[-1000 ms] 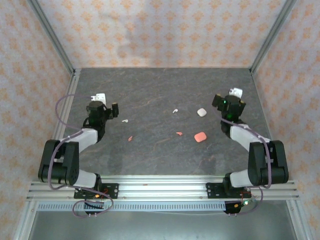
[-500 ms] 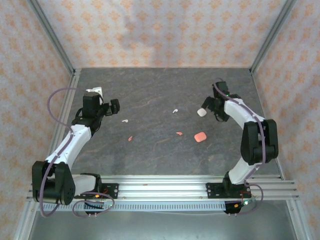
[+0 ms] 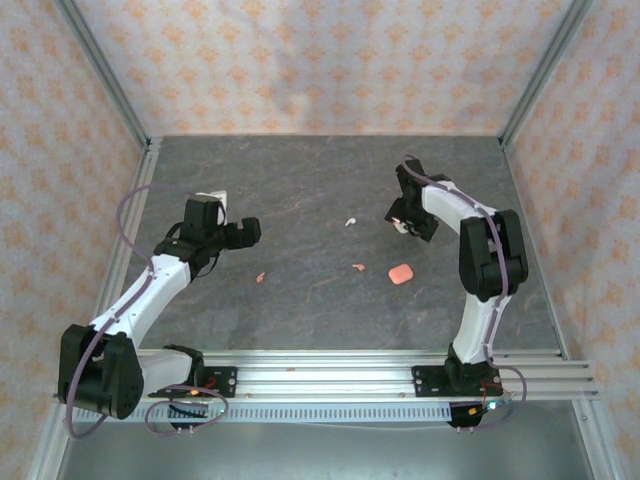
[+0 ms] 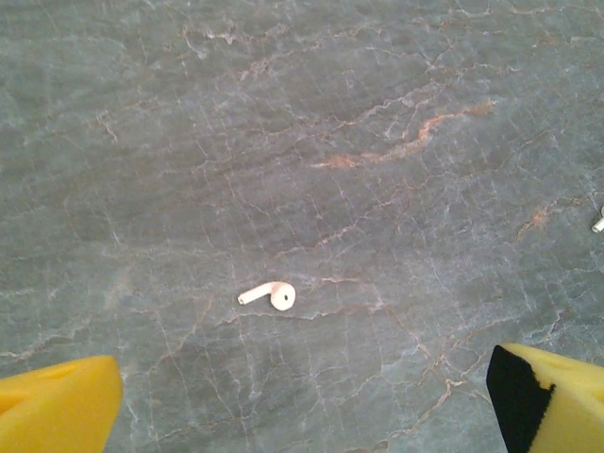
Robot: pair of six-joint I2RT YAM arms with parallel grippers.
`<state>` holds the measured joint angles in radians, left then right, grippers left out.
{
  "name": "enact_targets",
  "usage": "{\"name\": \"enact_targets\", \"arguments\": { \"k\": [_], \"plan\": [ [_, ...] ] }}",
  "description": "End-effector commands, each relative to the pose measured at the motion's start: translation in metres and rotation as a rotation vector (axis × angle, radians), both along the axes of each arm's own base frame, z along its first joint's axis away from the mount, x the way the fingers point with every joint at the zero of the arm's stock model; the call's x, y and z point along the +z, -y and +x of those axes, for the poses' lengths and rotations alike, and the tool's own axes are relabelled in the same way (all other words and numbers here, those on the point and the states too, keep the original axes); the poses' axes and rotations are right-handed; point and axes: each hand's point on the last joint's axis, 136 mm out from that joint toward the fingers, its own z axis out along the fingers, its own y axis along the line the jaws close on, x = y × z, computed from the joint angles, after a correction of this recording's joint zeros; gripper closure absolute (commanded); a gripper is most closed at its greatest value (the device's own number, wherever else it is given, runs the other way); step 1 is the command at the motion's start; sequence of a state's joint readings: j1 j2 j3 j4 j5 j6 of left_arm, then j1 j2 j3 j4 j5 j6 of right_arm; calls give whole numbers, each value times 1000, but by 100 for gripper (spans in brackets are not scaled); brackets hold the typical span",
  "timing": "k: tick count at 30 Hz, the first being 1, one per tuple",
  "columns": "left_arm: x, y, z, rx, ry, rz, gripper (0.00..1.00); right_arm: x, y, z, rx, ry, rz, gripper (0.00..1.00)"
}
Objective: Insert wireless bluetooth earbuds into charging case
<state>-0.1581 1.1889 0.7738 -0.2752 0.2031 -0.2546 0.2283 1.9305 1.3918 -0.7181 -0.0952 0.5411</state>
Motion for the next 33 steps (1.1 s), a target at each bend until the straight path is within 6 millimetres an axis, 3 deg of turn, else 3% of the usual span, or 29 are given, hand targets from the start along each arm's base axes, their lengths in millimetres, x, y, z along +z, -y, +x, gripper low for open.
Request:
{"name": "enact_targets", "arguments": {
  "k": [1,8,16,21,26,31,33],
  "plan": [
    [-6,5,-5,-2,-20,-24,0,-1,0,6,-1,-27,-11,20],
    [-8,12,-2,-18,-35,-40,0,-14,-2,20,9,-65,-29,24],
    [-9,15,-6,-45,-55,-36,0,-25,-3,18,52,-106,-39,46],
    [-7,20,-9,-89,-62,-35,3,-26,-13,13,201,-131,-1,56],
    [-2,22,-12,-104,-57,-48,6,-16,-29,4,396,-152,36,62],
    [3,29,-14,-126,-58,-85,10,12,-47,-3,571,-140,-10,63],
    [2,32,-15,-129,-80,-103,11,22,-63,-9,665,-147,-43,63]
  ]
}}
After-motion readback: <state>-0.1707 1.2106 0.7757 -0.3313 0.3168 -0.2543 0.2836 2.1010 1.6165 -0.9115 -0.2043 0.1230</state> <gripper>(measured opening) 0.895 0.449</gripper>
